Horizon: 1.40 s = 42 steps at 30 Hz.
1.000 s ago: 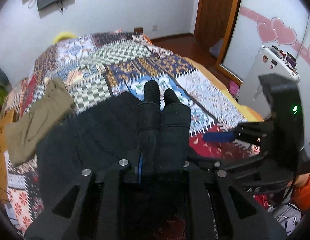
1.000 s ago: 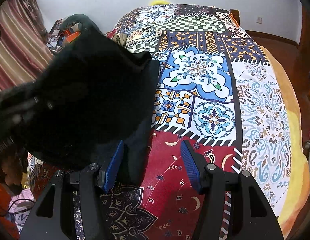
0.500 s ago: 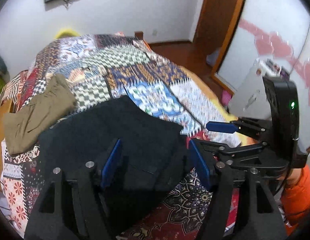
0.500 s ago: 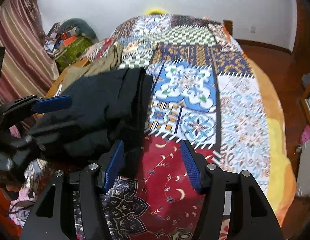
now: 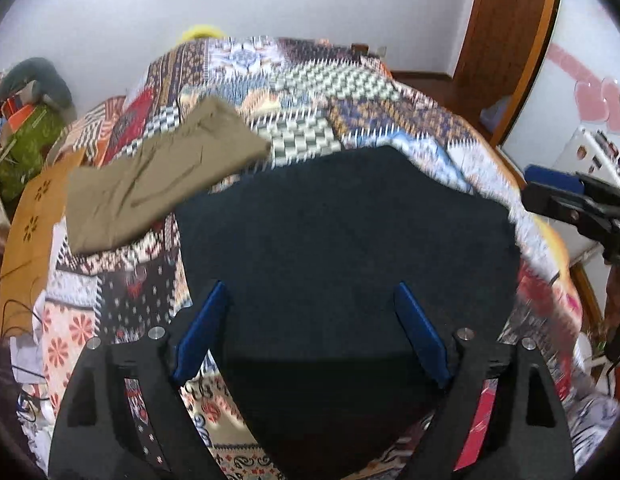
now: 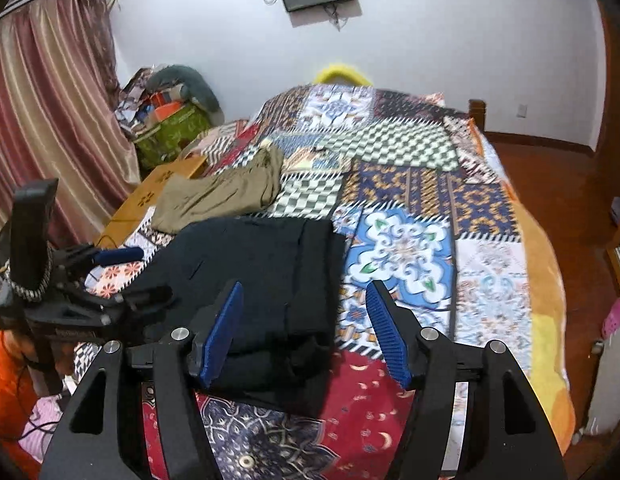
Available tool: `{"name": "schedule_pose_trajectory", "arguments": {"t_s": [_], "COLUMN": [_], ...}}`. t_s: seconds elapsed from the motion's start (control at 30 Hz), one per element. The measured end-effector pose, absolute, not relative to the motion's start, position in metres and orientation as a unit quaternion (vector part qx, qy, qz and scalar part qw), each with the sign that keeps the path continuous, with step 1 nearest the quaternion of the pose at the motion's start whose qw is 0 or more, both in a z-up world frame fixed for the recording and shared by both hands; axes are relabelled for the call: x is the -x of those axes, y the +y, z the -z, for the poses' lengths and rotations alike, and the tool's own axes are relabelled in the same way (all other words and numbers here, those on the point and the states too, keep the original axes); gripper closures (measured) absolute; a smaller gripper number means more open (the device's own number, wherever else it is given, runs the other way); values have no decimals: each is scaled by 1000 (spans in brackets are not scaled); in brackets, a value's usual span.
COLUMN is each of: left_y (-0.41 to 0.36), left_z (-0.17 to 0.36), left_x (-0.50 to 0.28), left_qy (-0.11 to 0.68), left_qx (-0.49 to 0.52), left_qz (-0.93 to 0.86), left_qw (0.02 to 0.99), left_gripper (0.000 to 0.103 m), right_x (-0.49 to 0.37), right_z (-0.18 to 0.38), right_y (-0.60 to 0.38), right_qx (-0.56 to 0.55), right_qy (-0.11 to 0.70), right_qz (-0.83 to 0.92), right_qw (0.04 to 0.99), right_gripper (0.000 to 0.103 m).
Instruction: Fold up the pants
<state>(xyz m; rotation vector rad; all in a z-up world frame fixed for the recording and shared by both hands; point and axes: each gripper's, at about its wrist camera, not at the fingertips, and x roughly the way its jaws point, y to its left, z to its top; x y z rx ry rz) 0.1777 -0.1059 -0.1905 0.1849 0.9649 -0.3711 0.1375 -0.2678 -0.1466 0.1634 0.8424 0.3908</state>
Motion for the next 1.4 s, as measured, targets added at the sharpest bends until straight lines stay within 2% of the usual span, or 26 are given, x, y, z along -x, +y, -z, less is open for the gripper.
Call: {"name": "schedule_pose_trajectory", "arguments": {"t_s": [0.23, 0.37, 0.5, 0.7, 1.1, 1.27, 1.4], "left_y": [-106, -103, -91, -62, -45, -30, -25], "left_z": [204, 196, 176, 160, 232, 250, 254], "left_x": [-161, -167, -178, -228, -343, -346, -328], "left_qy": [450, 456, 427, 408, 491, 516, 518], "left_qx": [-101, -100, -106, -113, -159, -127, -141], "left_qz": [172, 178, 155, 109, 50, 71, 92], "left_qw": [870, 866, 885, 899, 855, 844, 839], "left_gripper": [17, 17, 17, 17, 17, 17, 17], "right_x": [-138, -135, -131, -120, -107, -122, -139], "right_z": [198, 193, 181, 177, 212, 214, 218], "right_y": [-256, -264, -268, -284, -282, -279, -281], "right_qx": [-81, -97, -93, -96, -119, -112, -103], "right_qy": [475, 469, 456, 458, 520, 516, 517], "right_qz": [-187, -189, -186, -167, -163, -181, -179], "right_qw": [856, 858, 865, 868, 830, 830, 831], "right_gripper": [43, 43, 43, 43, 43, 43, 43]}}
